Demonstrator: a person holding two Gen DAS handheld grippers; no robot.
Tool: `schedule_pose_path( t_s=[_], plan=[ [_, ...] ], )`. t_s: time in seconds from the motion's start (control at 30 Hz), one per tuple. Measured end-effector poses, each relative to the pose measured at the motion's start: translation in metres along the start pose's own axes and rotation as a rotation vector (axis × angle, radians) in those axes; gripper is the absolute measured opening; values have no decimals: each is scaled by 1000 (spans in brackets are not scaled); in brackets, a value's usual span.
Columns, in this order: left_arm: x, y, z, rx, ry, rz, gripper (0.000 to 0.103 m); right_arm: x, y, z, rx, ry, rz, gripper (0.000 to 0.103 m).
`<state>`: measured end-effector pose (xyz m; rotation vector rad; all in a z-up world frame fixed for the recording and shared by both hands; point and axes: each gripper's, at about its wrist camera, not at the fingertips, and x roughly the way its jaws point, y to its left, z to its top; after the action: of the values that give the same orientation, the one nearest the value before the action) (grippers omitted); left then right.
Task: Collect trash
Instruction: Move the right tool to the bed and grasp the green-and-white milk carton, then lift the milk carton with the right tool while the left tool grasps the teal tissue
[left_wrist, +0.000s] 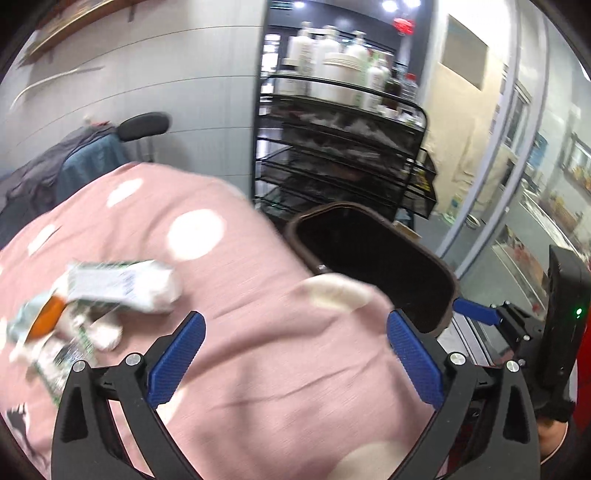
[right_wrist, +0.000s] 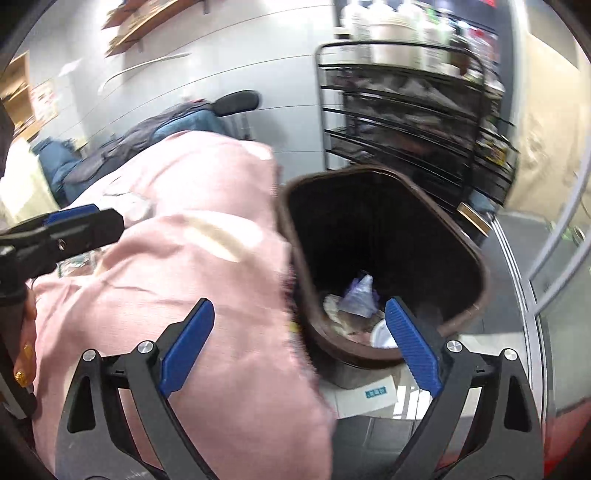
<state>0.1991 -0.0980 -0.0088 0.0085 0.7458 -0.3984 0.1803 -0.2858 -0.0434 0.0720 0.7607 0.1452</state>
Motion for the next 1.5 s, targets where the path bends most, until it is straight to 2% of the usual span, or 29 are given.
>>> schedule_pose_path(
  t_s=[0.3, 0.5, 0.7, 0.9, 1.03, 1.23, 1.3, 1.37, 1.4, 1.43, 1.47, 1.5],
  plan=[
    [-39, 71, -23, -84, -16, 104, 97, 13, 77, 26, -247, 37, 135, 93],
    [-63, 141, -38, -183, -15, 191, 97, 29, 130, 49, -401, 59, 190, 93],
    [-77, 198, -45, -260, 7, 219, 97, 53, 180, 65, -539, 95, 192, 93],
    [-73, 223, -35, -253, 23, 213, 96, 84, 214, 80, -672, 123, 133, 92],
    [-63, 233, -23, -247, 38, 169, 95, 102, 229, 86, -735, 140, 113, 92],
    [-41, 245, -17, -262, 80, 109, 73, 129, 245, 92, -786, 168, 89, 85],
    [-36, 248, -18, -265, 92, 112, 64, 137, 249, 91, -809, 179, 79, 83],
    [-34, 253, -20, -277, 92, 117, 49, 144, 252, 90, -825, 189, 74, 77],
    [-35, 256, -22, -292, 88, 111, 45, 148, 253, 90, -829, 194, 73, 74],
    [-35, 258, -23, -305, 84, 105, 35, 153, 254, 89, -829, 202, 75, 67],
    [-35, 259, -24, -312, 82, 103, 26, 156, 254, 89, -827, 210, 76, 66],
    [-35, 260, -26, -313, 84, 105, 24, 158, 254, 89, -823, 215, 76, 66]
  ],
)
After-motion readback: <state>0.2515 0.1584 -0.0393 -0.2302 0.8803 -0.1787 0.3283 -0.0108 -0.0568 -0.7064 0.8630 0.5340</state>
